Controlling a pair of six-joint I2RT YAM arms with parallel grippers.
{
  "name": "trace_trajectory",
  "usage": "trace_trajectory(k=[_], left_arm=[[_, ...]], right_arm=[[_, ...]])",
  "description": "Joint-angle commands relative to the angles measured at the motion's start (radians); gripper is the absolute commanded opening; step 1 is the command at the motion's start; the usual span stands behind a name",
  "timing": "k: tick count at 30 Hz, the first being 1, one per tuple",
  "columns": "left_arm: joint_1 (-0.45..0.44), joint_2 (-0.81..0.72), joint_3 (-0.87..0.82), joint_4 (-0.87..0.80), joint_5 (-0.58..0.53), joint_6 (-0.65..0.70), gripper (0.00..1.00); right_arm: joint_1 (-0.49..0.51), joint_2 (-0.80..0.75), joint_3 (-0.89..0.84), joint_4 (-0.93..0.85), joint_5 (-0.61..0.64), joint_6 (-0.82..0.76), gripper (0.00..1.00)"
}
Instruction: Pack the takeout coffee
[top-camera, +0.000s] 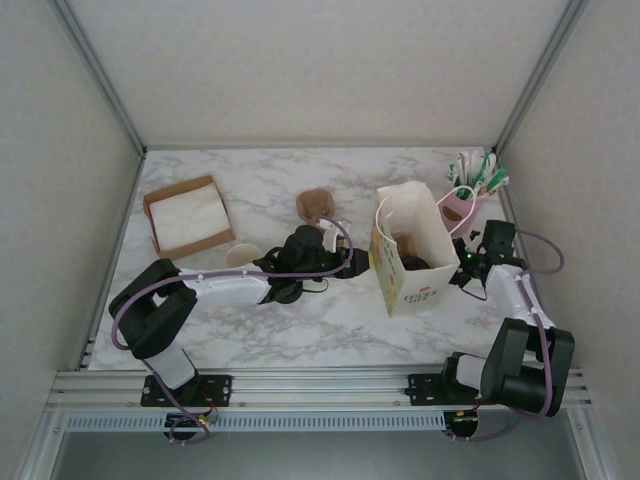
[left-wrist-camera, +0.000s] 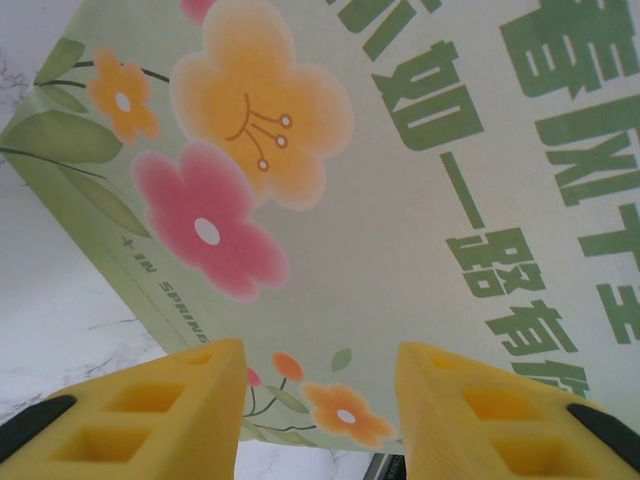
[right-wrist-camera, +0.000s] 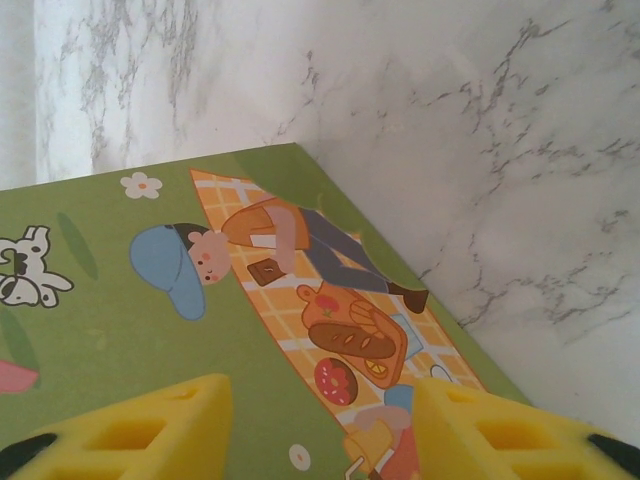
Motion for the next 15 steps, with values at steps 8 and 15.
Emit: trace_trajectory(k=[8,15], left_arm=[[0.021,-0.023,0.018,0.039,0.005,-0.002,0.43],[0.034,-0.037,0.02,0.026,-0.003,0.008,0.42]], right_arm=[[0.066,0.016,0.002,0.04,0.04,0.055,0.5],[0.142,0.016,-0.002,0.066,0.077,0.097,0.51]])
